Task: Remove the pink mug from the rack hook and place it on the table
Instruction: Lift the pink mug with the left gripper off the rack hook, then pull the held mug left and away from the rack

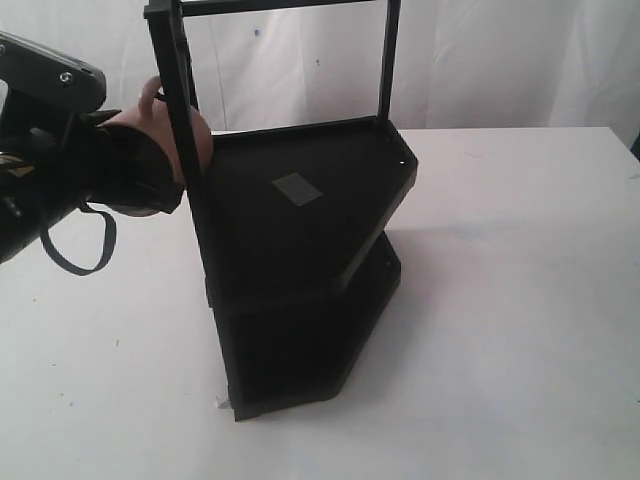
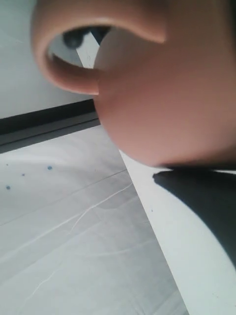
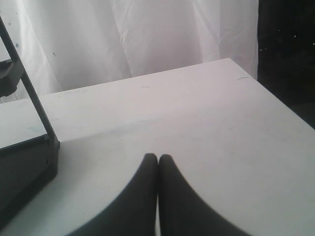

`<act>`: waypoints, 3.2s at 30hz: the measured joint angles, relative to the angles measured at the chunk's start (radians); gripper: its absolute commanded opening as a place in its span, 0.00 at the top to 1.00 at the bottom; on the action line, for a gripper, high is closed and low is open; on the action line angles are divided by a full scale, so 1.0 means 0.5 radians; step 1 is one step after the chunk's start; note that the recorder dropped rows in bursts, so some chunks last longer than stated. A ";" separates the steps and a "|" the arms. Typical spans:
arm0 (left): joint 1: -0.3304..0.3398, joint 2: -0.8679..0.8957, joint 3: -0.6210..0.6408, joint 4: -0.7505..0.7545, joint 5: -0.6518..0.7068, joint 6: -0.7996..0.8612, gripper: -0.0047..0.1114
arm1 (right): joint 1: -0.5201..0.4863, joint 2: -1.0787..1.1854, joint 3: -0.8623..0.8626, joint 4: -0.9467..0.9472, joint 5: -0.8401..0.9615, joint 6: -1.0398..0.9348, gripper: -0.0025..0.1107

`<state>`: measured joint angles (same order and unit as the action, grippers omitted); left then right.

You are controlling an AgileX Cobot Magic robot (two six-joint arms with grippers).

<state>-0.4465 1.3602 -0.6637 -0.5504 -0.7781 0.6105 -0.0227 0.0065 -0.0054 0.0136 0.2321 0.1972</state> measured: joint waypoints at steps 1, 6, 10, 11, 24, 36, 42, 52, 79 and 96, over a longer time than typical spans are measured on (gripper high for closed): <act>0.000 0.000 0.000 0.000 0.000 -0.004 0.87 | 0.000 0.000 0.000 0.000 0.000 0.000 0.98; 0.000 0.000 0.000 0.003 0.008 -0.008 0.96 | 0.000 0.000 0.000 0.000 0.000 0.000 0.98; 0.000 0.000 0.000 0.003 0.008 -0.008 0.96 | 0.000 0.000 0.000 0.000 0.000 0.000 0.98; 0.000 0.000 0.000 0.003 0.008 -0.008 0.96 | 0.000 0.000 0.000 0.000 0.000 0.000 0.98; 0.000 0.000 -0.005 -0.049 0.004 0.151 0.96 | 0.000 0.000 0.000 0.000 0.000 0.000 0.98; 0.000 -0.042 -0.005 -0.117 -0.041 0.217 0.96 | 0.000 0.000 0.000 0.000 0.000 0.000 0.98; 0.000 -0.042 -0.005 -0.126 -0.067 0.284 0.96 | 0.000 0.000 0.000 0.000 0.000 0.000 0.98; 0.000 -0.046 -0.005 -0.180 -0.179 0.380 0.96 | 0.000 0.000 0.000 0.000 0.000 0.004 0.98; 0.000 -0.160 -0.005 -1.112 0.033 1.254 0.96 | 0.000 0.000 0.000 0.000 0.000 0.004 0.98; 0.004 -0.161 -0.016 -2.134 0.194 2.159 0.96 | 0.000 0.000 0.000 0.000 0.000 0.004 0.98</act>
<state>-0.4446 1.2797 -0.6715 -1.6174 -0.6813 1.6899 -0.0227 0.0065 -0.0054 0.0136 0.2321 0.1991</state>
